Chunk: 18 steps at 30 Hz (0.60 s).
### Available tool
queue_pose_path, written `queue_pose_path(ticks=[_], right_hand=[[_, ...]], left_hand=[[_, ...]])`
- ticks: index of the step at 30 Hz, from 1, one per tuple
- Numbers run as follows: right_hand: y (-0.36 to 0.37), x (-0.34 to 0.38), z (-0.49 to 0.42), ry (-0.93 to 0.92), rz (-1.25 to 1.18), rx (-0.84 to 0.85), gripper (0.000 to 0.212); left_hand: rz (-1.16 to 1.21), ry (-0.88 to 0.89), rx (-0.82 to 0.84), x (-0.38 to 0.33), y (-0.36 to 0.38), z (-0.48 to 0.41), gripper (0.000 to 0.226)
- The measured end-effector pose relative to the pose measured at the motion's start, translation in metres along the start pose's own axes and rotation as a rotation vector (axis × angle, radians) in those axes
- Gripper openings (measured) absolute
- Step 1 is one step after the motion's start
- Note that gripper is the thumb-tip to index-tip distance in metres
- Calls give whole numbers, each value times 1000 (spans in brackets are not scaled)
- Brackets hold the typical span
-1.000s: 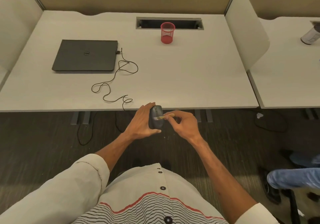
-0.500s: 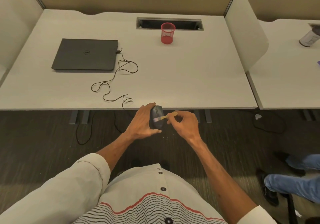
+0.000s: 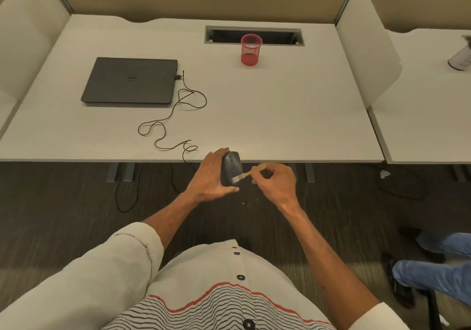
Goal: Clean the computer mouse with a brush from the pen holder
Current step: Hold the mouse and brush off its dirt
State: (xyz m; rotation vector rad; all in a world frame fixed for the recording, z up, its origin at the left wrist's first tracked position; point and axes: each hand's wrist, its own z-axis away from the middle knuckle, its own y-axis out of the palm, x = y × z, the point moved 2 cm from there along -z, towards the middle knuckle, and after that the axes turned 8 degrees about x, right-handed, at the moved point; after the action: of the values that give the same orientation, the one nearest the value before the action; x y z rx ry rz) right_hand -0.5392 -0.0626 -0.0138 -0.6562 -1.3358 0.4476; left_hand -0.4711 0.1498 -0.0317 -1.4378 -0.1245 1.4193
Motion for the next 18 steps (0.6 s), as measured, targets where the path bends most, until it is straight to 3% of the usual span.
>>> queue_pose_path(ticks=[3, 9, 18], right_hand=[[7, -1, 4, -55, 17, 63, 27], [-3, -18, -1, 21, 151, -63, 22], [-13, -26, -7, 2, -209, 14, 13]], left_hand=[[10, -3, -10, 0, 0, -2, 119], [48, -23, -7, 1, 1, -3, 117], [91, -61, 14, 3, 0, -6, 116]])
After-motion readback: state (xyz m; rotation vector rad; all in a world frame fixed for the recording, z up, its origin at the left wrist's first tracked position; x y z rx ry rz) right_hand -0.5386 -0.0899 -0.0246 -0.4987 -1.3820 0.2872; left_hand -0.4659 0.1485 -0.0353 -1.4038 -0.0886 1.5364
